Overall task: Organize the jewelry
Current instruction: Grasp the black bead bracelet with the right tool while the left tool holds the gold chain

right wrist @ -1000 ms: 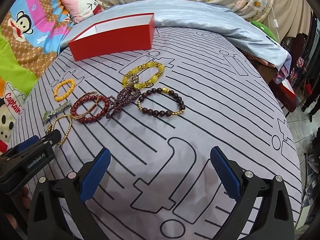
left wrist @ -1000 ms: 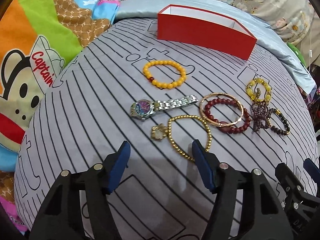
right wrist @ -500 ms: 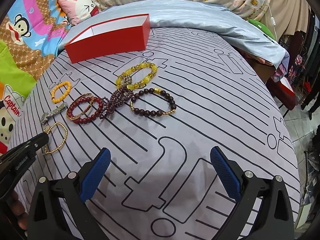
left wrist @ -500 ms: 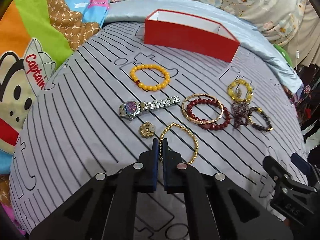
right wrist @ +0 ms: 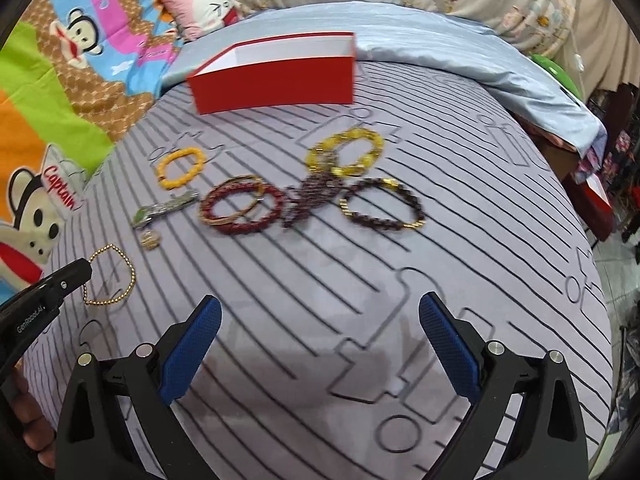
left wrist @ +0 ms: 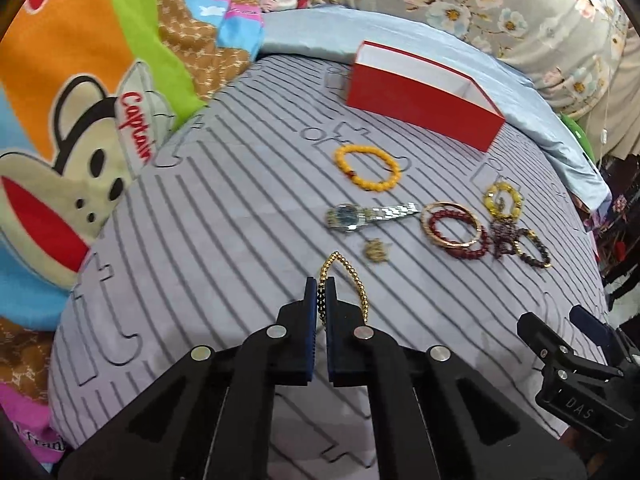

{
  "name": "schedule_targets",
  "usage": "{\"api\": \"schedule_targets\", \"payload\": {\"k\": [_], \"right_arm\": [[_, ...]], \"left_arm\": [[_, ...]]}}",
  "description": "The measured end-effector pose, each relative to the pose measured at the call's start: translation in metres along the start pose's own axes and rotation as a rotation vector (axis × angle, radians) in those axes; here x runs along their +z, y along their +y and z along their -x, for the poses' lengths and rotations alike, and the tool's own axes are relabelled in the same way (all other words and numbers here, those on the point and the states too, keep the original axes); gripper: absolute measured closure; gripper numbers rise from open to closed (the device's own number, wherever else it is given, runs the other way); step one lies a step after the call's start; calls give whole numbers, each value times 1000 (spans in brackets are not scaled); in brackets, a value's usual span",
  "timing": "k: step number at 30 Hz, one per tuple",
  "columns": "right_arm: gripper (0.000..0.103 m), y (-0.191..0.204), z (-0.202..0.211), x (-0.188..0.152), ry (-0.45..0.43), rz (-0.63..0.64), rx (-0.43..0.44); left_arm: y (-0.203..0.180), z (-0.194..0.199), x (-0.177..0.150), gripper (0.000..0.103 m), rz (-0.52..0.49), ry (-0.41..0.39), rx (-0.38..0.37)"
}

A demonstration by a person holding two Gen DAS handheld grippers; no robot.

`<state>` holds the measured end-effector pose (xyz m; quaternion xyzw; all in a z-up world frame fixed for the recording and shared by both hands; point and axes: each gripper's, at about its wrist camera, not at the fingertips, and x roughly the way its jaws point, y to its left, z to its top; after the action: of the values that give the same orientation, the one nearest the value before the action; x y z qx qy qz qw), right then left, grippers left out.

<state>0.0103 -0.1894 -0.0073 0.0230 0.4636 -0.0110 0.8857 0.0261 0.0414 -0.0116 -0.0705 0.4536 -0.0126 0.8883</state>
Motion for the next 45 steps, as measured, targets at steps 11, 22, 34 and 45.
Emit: {"api": "schedule_targets", "payload": {"k": [11,22,34,45], "right_arm": [[19,-16,-8,10,2,-38,-55],[44,-71,-38,38,7,-138,-134],[58,-76,-51,58,-1,-156,-88],[64,-73,-72,70,11,-110,-114]], "left_arm": [[16,-9,2,99,31,7,9],[8,-25,7,99,19,30,22],[6,-34,12,99,11,47,31],[4,-40,14,99,7,61,29]]}}
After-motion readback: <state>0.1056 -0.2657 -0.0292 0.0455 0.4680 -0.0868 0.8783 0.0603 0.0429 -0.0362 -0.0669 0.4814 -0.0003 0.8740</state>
